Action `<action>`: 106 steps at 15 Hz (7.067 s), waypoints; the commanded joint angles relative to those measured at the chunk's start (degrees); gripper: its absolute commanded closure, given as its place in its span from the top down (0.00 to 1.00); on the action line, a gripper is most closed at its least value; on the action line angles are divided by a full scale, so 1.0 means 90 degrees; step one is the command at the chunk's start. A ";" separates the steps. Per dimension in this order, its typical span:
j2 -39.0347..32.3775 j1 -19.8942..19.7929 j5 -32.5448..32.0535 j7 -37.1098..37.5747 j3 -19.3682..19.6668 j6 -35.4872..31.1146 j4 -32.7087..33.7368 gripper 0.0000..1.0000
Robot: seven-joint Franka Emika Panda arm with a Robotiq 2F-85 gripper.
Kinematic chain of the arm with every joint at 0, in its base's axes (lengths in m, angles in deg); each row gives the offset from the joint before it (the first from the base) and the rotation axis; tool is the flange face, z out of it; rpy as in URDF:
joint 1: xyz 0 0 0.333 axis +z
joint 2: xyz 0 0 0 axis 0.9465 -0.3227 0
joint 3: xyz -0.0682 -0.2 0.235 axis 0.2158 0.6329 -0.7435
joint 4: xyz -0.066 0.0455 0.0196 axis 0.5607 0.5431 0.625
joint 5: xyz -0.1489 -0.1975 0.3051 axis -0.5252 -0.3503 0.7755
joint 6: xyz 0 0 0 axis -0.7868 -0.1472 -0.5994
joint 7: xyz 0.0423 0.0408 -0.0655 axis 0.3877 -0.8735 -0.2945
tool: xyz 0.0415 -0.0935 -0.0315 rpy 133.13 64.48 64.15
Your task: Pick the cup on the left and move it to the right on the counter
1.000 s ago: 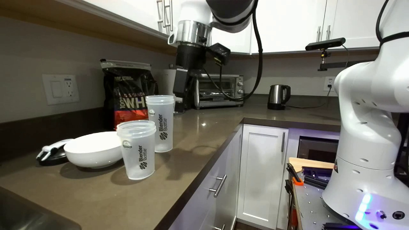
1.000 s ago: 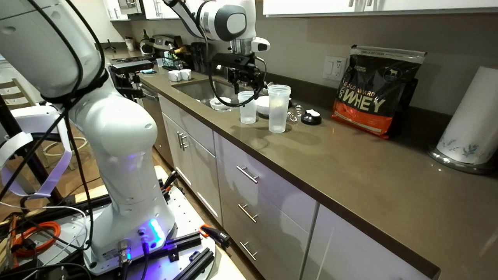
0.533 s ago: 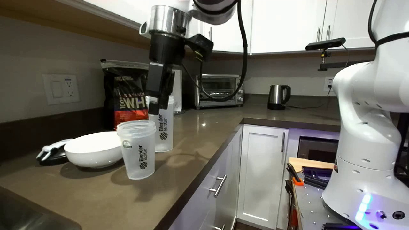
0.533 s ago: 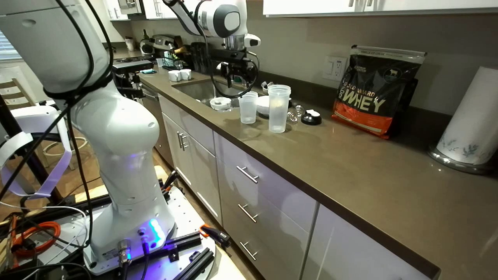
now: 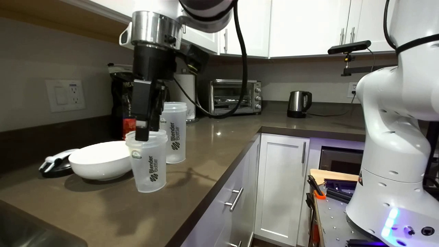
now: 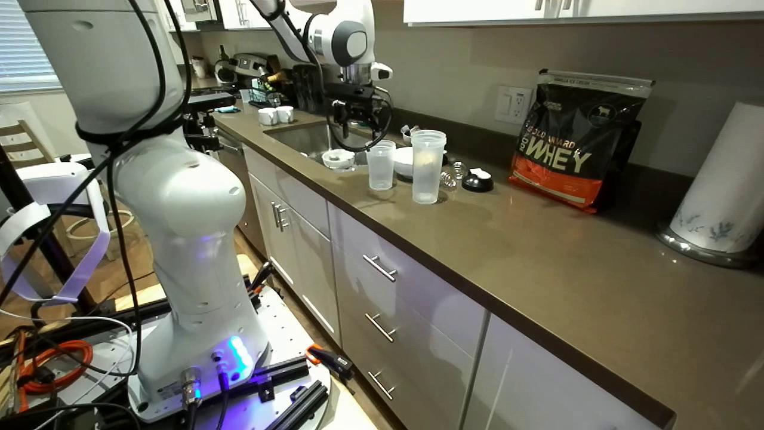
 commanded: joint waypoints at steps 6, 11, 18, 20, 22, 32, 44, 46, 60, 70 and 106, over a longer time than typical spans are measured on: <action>-0.0708 -0.0076 -0.0051 -0.0533 -0.0076 0.0071 0.0486 0.47; -0.0758 -0.0043 -0.0741 -0.0373 -0.0066 0.0089 0.0447 0.13; -0.0568 -0.0002 -0.1394 -0.0422 -0.0156 0.0192 0.0356 0.02; -0.0417 0.0002 -0.1261 -0.0545 -0.0223 0.0318 0.0328 0.02; -0.0233 0.0009 -0.1149 -0.0661 -0.0286 0.0498 0.0301 0.02; 0.1231 -0.0170 -0.0258 -0.0879 0.0147 0.2359 -0.0292 0.02; 0.2524 -0.1747 -0.1034 -0.0131 0.1673 0.2004 -0.1743 0.02; 0.2361 -0.2022 -0.1206 -0.0216 0.1917 0.1509 -0.1680 0.02; -0.0017 -0.2647 -0.1535 -0.0218 0.2512 0.0150 0.0410 0.02; -0.1503 -0.3189 -0.0006 -0.0656 0.2692 0.0124 0.1426 0.02; 0.0813 -0.2327 -0.0675 -0.0401 0.2074 0.1371 0.0559 1.00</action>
